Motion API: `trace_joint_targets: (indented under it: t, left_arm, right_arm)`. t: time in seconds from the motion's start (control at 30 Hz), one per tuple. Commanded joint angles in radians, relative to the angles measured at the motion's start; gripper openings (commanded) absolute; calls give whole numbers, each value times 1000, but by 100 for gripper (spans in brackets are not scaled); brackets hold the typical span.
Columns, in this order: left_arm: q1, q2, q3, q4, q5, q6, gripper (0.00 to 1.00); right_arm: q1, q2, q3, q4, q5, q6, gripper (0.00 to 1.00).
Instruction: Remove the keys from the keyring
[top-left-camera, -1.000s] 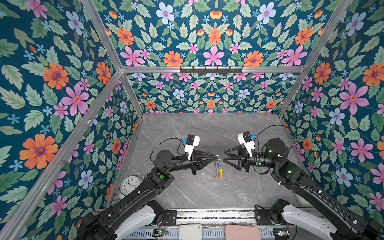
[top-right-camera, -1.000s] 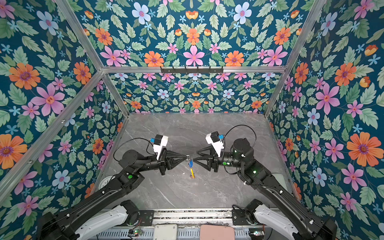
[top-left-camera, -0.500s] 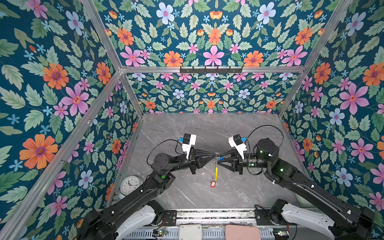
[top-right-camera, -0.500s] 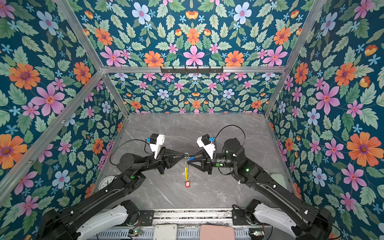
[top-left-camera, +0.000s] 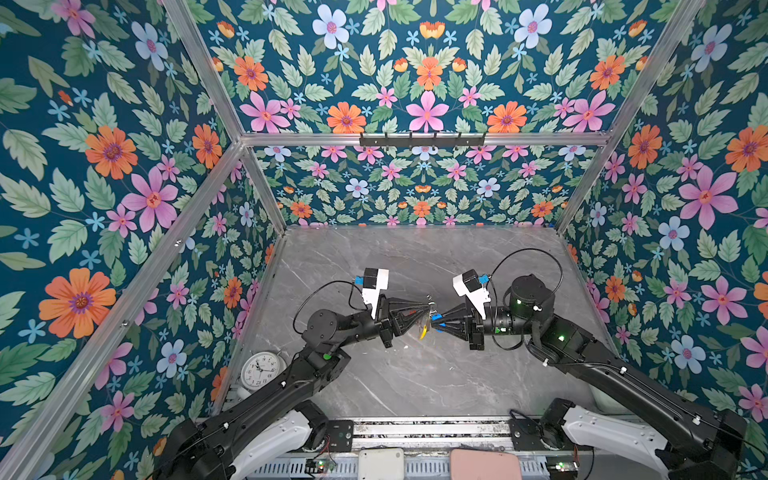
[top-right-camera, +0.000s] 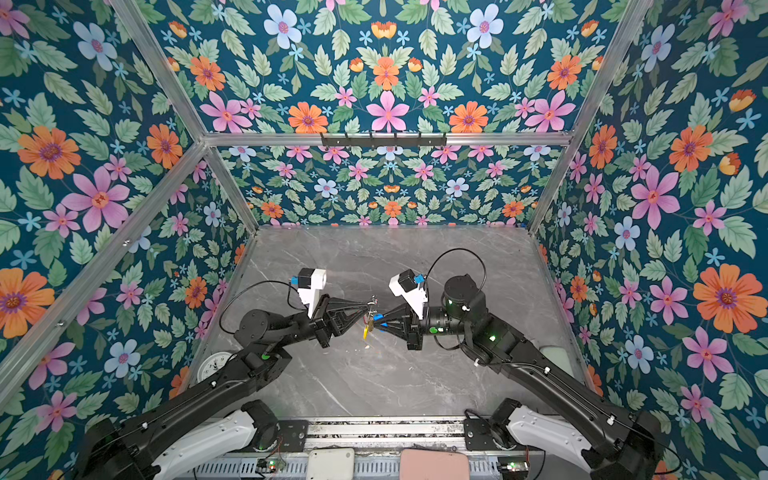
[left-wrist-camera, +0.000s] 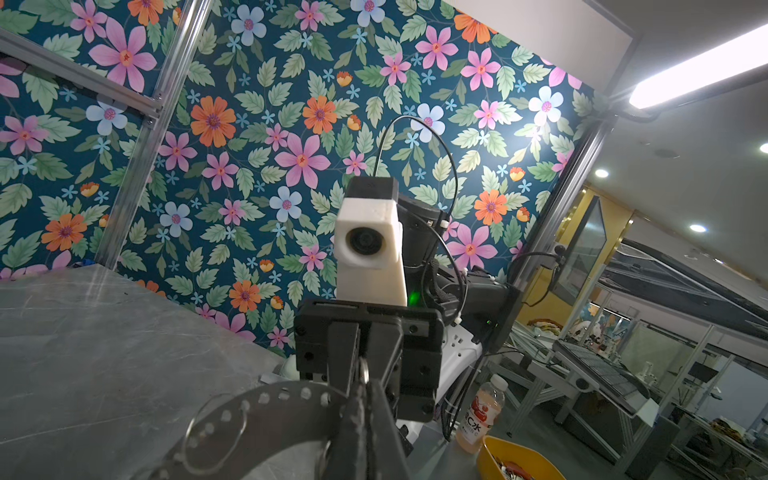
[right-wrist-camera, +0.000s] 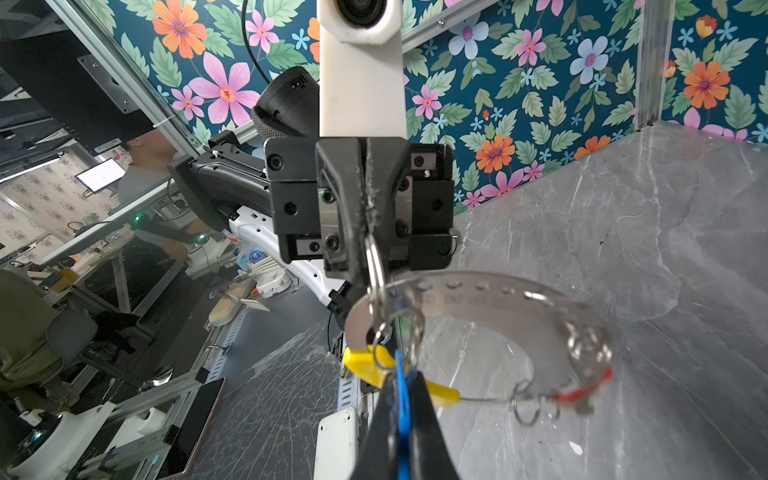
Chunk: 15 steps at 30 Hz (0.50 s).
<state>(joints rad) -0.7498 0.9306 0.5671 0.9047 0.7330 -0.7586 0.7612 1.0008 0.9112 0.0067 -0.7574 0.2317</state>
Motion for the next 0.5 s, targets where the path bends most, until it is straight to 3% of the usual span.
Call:
trace_joint_targets:
  t: [0.0,0.47]
  left_arm:
    - [-3,-4,2,54,-13,-3,0]
    - [-8,-1,7,56,-24,2,0]
  right_arm:
    - [8,9,15,-15,-22,-27,0]
    - [31,57,50,-48,-46,-53,0]
